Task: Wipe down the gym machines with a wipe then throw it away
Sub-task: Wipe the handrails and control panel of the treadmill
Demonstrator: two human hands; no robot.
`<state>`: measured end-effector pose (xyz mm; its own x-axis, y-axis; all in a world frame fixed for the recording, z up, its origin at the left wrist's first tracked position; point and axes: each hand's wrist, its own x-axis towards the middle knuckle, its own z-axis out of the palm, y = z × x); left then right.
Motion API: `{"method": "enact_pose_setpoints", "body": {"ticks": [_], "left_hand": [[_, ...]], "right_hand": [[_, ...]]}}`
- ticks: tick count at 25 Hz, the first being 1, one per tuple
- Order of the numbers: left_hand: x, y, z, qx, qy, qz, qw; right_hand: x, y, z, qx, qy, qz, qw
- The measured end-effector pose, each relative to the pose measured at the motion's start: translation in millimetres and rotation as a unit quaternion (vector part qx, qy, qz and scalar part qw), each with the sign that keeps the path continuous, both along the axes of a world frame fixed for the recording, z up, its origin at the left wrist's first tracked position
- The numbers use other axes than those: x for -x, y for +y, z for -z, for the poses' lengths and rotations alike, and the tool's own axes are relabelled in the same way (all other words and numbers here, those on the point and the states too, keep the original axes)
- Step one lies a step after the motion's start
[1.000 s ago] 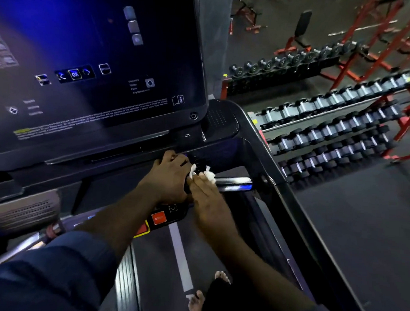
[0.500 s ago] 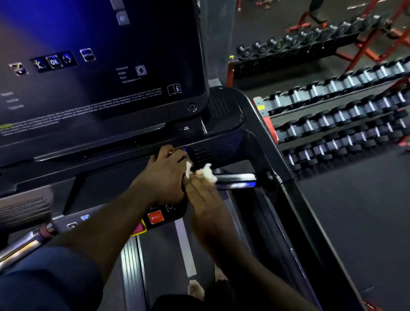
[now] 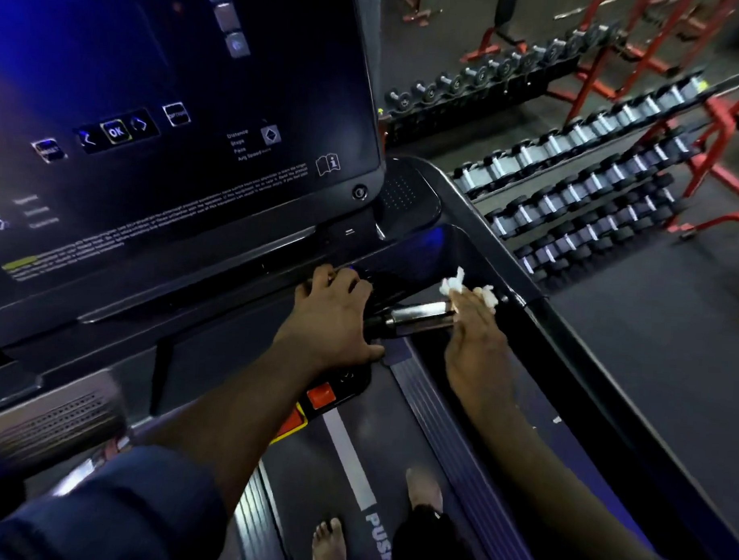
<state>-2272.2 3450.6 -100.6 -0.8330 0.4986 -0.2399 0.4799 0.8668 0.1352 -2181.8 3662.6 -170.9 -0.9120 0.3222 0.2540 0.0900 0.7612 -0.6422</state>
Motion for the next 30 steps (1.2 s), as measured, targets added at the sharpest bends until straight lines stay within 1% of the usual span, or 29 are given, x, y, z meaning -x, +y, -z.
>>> {"method": "enact_pose_setpoints", "body": {"ticks": [2, 4, 6, 7, 8, 9, 10, 12, 13, 14, 15, 16, 17, 18, 19, 20, 21, 23, 24, 25, 26, 27, 28, 29, 30], "left_hand": [[1, 1, 1, -0.01, -0.003, 0.01, 1.0], [4, 3, 1, -0.03, -0.011, 0.015, 0.999], [5, 6, 3, -0.026, -0.016, 0.016, 0.999], [4, 6, 4, -0.013, -0.016, 0.019, 1.0], [4, 7, 4, 0.002, -0.017, 0.022, 1.0], [3, 8, 3, 0.015, -0.019, 0.024, 0.999], [3, 8, 1, 0.023, -0.021, 0.024, 0.999], [2, 9, -3, 0.033, -0.018, 0.026, 0.999], [1, 10, -4, 0.033, -0.012, 0.028, 0.999], [1, 10, -4, 0.033, -0.006, 0.03, 0.999], [1, 9, -4, 0.032, -0.003, 0.033, 0.999], [1, 8, -2, 0.028, 0.0, 0.036, 0.999], [1, 8, 0, 0.021, 0.003, 0.038, 0.999], [1, 7, 2, 0.014, 0.004, 0.037, 0.999], [1, 7, 3, 0.013, 0.004, 0.035, 0.999], [1, 7, 3, 0.019, 0.002, 0.033, 0.999], [2, 7, 3, 0.027, -0.002, 0.033, 0.999], [2, 7, 3, 0.032, -0.01, 0.034, 0.999], [3, 8, 1, 0.031, -0.011, 0.034, 0.999], [4, 8, 0, 0.03, -0.011, 0.034, 0.999], [3, 8, -1, 0.03, -0.012, 0.033, 0.999], [2, 8, -1, 0.031, -0.013, 0.031, 0.999], [2, 8, -2, 0.031, -0.014, 0.029, 0.999], [1, 7, -2, 0.032, -0.015, 0.028, 0.999], [0, 7, -2, 0.034, -0.015, 0.029, 0.999]], "right_hand": [[-5, -42, 6, -0.011, 0.048, -0.048, 0.998], [-18, -80, 14, -0.053, 0.082, -0.089, 0.991], [-25, -86, 24, -0.095, 0.134, -0.1, 0.981], [-25, -80, 27, -0.1, 0.158, -0.09, 0.978], [-24, -70, 32, -0.099, 0.177, -0.062, 0.977], [-22, -61, 34, -0.088, 0.19, -0.009, 0.978], [-17, -48, 36, -0.057, 0.199, 0.06, 0.976], [-11, -34, 33, 0.056, 0.203, 0.195, 0.958], [-10, -39, 30, 0.086, 0.207, 0.232, 0.946], [-12, -54, 25, 0.082, 0.212, 0.236, 0.945], [-15, -75, 22, 0.053, 0.214, 0.205, 0.954], [-22, -97, 21, 0.02, 0.216, 0.149, 0.965], [-28, -116, 20, 0.013, 0.222, 0.099, 0.97], [-32, -125, 22, 0.018, 0.228, 0.074, 0.971], [-29, -120, 25, 0.019, 0.235, 0.083, 0.968], [-23, -105, 30, 0.024, 0.233, 0.124, 0.964], [-14, -86, 35, 0.046, 0.225, 0.186, 0.955], [4, -40, 39, 0.12, 0.213, 0.306, 0.92], [9, -25, 39, 0.138, 0.216, 0.335, 0.907], [12, -23, 37, 0.14, 0.224, 0.343, 0.901], [10, -31, 34, 0.145, 0.232, 0.34, 0.9], [7, -48, 31, 0.179, 0.23, 0.337, 0.895], [1, -73, 26, 0.25, 0.205, 0.339, 0.884], [-6, -103, 21, 0.343, 0.157, 0.337, 0.863], [-13, -133, 15, 0.438, 0.106, 0.324, 0.832]]}}
